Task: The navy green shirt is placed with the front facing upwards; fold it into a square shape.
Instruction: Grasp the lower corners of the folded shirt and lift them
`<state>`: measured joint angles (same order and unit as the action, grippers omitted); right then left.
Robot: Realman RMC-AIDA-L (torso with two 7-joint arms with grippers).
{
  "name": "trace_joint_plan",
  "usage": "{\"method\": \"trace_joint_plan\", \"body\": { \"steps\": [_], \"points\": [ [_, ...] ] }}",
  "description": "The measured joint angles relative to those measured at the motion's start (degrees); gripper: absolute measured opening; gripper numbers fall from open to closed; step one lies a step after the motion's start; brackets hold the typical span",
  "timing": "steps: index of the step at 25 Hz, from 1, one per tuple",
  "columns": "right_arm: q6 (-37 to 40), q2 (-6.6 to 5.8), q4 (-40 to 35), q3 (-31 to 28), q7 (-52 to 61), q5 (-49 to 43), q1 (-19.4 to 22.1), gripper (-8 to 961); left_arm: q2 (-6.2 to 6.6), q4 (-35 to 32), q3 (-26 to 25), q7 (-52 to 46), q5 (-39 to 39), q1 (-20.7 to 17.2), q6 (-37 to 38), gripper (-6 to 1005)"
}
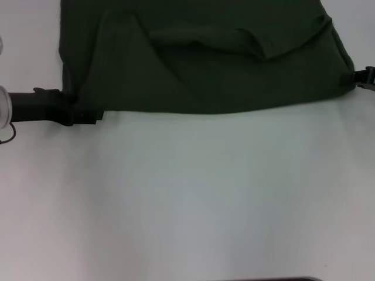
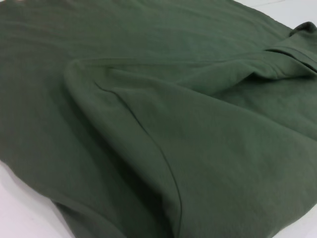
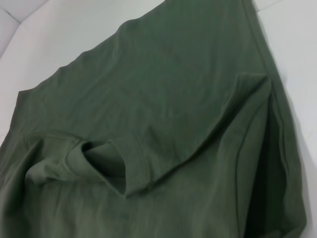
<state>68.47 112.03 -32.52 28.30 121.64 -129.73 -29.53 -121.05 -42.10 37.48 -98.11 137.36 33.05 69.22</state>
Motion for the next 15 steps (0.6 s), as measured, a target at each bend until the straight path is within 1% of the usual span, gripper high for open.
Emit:
{"method": "trace_joint_plan", "body": {
  "steps": [12, 15],
  "points": [
    [-0.4, 0.11, 0.3, 0.0, 0.0, 0.0, 0.0, 35, 0.03, -0.7, 0.0, 0.0, 0.3, 0.3, -0.4, 812],
    [-0.4, 0.11, 0.3, 0.0, 0.0, 0.0, 0.0, 35, 0.03, -0.7, 0.8, 0.0, 0.5, 0.5, -0.6, 810]
  ]
}}
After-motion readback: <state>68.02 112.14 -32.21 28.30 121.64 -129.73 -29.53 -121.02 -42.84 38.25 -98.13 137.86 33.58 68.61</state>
